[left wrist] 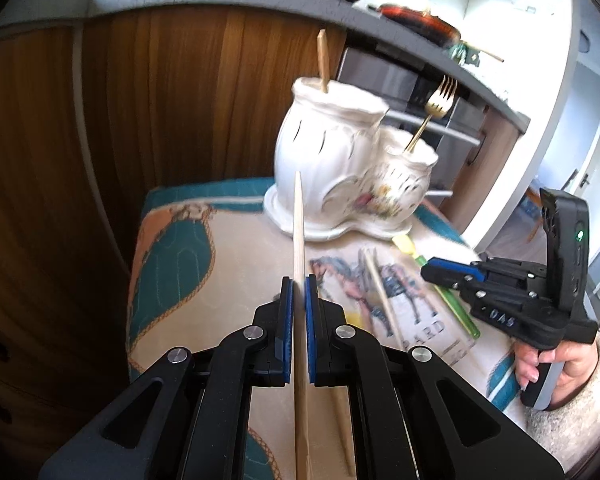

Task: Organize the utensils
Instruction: 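Lift both held utensils and carry them above the white holder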

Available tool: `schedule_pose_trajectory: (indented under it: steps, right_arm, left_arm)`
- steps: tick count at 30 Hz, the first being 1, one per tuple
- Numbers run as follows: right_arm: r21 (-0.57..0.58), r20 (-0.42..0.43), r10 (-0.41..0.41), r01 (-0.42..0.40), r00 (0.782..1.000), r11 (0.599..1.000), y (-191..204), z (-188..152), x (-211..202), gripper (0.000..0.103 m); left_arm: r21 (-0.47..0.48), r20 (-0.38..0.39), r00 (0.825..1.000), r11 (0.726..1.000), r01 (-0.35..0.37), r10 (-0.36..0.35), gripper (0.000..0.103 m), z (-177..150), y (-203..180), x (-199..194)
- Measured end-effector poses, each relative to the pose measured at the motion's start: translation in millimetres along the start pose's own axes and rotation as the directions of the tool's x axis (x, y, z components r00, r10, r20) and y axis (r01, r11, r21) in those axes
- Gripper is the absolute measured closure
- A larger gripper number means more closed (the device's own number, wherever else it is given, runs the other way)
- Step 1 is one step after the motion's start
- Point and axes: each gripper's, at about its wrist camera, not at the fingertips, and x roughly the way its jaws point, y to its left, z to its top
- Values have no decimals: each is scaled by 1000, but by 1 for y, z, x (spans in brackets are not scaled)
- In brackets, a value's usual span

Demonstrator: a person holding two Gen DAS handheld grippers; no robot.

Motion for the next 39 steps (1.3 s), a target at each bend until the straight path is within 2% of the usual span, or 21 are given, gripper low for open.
schedule_pose_trajectory:
  steps: [2,5,9,13,17,20,23,26,30,34,37,39]
  right_arm:
    - [18,57,18,-19,998,1000,-3,5,-15,93]
    - [46,167,69,-78,983,996,-8,11,-34,93]
    - [55,275,61,-79,960,995,-9,16,-48,93]
    - [63,354,71,-100,932,993,-9,34,-59,93]
    - [59,444,70,-106,894,993,-14,69,-66,93]
    - [72,477,76,-126,876,989,-21,92,-61,93]
    - [95,515,65,-133,855,987,-33,109,-50,93]
    - [138,512,76,-169,856,976,-47,121,-35,93]
    - [178,509,61,-174,859,969,-56,131,-12,93]
    - [182,505,33,-143,862,973,-56,133,-1,93]
    - [167,496,-21,-72,868,983,-52,131,6,93]
    - [148,491,-55,-21,869,989,-49,129,10,93]
  left_arm:
    - [28,33,999,1000,9,-10,96,1,-4,-8]
    - [68,86,995,997,38,-44,96,3,-11,-18]
    - [115,156,986,993,36,-54,96,16,-22,-21]
    - [152,235,968,987,54,-89,96,43,-34,-21]
    - [176,302,946,982,68,-120,96,82,-47,-13]
    - [182,345,933,983,39,-101,96,110,-53,-4]
    - [162,383,917,986,47,-107,96,134,-54,0]
    - [125,417,903,990,58,-106,96,156,-53,7]
    - [102,439,897,995,5,-50,96,174,-51,27]
    - [95,462,887,994,-51,1,96,184,-53,44]
    - [93,487,872,991,-97,40,96,184,-53,52]
    - [98,482,876,991,-95,36,96,182,-51,56]
